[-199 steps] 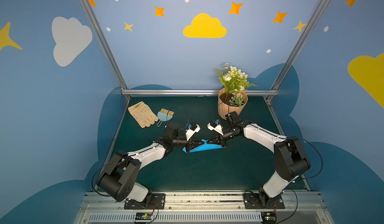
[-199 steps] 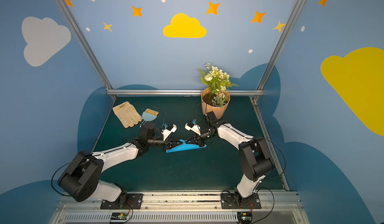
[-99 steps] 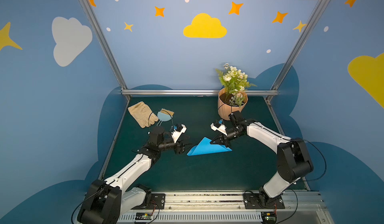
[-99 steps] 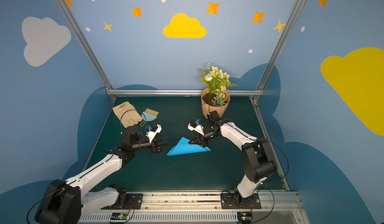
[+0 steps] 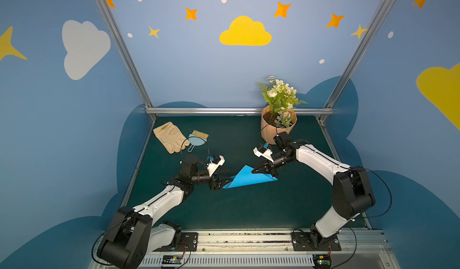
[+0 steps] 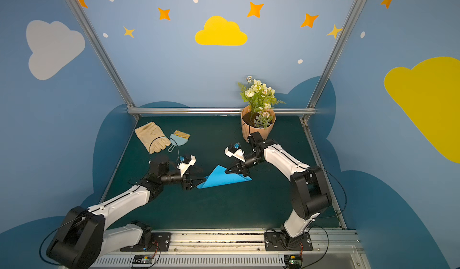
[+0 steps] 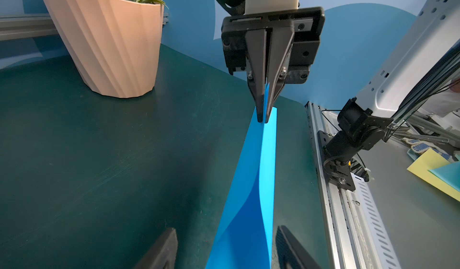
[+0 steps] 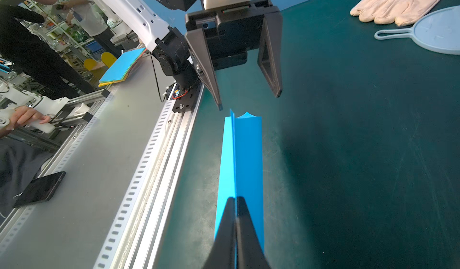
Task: Fold the square paper diagonally
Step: Fold the paper at the center of the board.
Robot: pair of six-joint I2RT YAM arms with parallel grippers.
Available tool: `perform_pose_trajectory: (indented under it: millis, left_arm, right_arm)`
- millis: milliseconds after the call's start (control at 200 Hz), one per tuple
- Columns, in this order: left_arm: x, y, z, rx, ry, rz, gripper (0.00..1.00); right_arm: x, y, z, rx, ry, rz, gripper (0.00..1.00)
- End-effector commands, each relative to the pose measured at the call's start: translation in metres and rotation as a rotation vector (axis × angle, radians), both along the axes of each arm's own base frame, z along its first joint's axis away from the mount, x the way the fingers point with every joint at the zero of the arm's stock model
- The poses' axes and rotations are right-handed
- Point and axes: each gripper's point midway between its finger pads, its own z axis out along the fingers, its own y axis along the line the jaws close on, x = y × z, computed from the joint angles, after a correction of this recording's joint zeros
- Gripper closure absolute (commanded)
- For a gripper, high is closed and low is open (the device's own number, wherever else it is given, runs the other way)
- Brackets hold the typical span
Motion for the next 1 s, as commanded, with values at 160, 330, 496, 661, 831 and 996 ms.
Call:
perform_pose_trajectory:
  millis: [160, 330, 496, 661, 831, 996]
  left_arm:
    - [0.01, -0.006, 0.019, -0.029, -0.06, -0.06, 0.54]
    - [0.009, -0.013, 0.013, -0.041, -0.019, -0.12, 0.6]
    - [0.003, -0.021, 0.011, -0.065, 0.016, -0.188, 0.57]
    - [0.0, -0.029, 0.006, -0.076, 0.05, -0.233, 0.58]
    - [0.0, -0.034, 0.002, -0.079, 0.073, -0.254, 0.58]
    - [-0.002, -0.033, 0.003, -0.082, 0.074, -0.255, 0.54]
  right_arm:
    - [-0.012, 0.001, 0.009, 0.025, 0.027, 0.043, 1.0]
    - [-0.013, 0.003, 0.008, 0.024, 0.031, 0.048, 1.0]
    - [-0.01, 0.005, 0.007, 0.016, 0.037, 0.045, 1.0]
    - [-0.007, 0.005, 0.005, 0.004, 0.049, 0.036, 1.0]
    - [-0.002, 0.005, 0.0, -0.016, 0.05, 0.019, 1.0]
    - [0.001, 0.002, -0.004, -0.03, 0.052, 0.007, 1.0]
